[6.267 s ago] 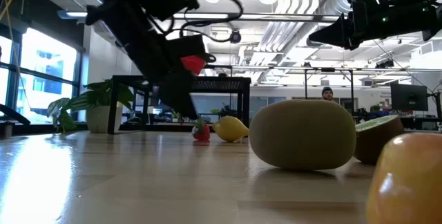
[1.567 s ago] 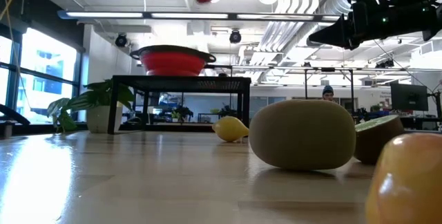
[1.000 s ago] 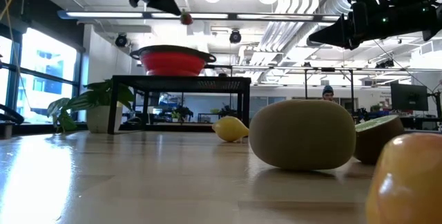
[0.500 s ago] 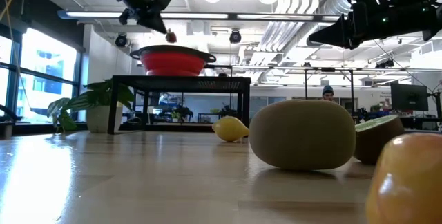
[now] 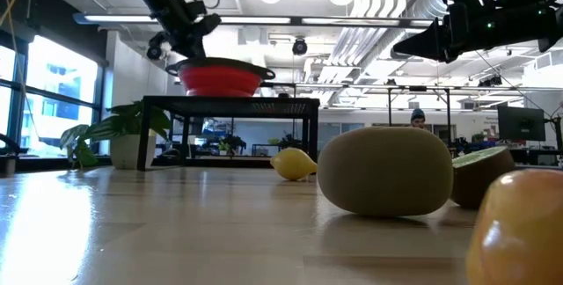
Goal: Pick & Place Fruit
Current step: Put the red strawberry into the red strainer bowl on the shelf
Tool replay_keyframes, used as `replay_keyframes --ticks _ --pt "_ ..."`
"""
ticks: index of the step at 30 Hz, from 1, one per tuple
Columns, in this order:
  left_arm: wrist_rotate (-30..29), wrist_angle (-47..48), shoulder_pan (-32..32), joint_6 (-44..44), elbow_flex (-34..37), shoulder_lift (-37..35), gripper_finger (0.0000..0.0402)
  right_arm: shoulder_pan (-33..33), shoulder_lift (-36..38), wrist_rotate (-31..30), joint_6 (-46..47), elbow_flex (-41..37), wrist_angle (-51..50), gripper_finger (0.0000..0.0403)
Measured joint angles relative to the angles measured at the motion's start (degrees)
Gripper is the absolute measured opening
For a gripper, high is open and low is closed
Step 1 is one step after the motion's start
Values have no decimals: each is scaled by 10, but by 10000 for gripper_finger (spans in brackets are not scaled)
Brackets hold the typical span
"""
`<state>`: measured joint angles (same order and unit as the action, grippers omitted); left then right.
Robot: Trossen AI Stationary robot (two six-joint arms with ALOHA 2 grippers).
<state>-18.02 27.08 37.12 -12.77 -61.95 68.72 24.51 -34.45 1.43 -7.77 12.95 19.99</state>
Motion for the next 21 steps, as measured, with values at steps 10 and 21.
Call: replay_keyframes --ticks 10,21 --pt "0 -10 0 -9 0 31 0 0 0 0 0 0 0 3" --pt "0 -20 0 -10 0 31 52 0 0 -15 0 0 0 3"
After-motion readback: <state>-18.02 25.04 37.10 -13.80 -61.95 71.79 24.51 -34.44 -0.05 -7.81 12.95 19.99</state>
